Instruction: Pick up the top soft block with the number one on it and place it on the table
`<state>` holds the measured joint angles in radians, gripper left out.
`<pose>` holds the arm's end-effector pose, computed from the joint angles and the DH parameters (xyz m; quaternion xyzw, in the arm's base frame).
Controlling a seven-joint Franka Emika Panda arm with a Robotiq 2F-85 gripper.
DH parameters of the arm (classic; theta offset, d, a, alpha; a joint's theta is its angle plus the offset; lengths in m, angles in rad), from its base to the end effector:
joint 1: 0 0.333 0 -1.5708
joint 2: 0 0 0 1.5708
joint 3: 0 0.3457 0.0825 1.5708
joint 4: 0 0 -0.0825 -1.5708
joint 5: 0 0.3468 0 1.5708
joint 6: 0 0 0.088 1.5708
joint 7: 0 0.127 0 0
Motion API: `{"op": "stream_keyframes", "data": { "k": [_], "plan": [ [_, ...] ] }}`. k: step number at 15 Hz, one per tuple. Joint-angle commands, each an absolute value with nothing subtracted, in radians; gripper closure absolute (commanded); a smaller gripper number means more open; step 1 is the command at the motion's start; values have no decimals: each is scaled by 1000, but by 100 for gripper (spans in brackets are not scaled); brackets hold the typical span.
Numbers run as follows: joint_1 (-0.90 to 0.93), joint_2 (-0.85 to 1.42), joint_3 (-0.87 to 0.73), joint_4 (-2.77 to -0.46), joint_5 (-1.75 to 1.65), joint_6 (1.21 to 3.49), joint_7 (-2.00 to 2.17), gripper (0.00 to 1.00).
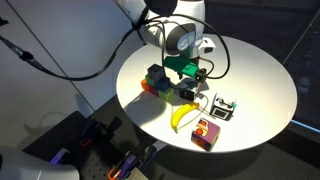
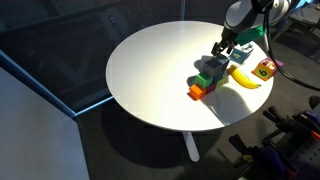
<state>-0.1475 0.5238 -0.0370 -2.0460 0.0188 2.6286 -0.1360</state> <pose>0.5867 -0.1088 0.2227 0.9991 -0.0295 0.0286 0.0090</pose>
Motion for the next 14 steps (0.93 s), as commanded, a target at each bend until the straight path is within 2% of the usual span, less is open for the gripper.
{"op": "stream_keyframes", "data": {
  "k": [1,14],
  "plan": [
    [-179,469,-4,-2052,59,2571,-176,0],
    [-159,213,-75,-2268,-27,2522,-203,0]
  ]
}}
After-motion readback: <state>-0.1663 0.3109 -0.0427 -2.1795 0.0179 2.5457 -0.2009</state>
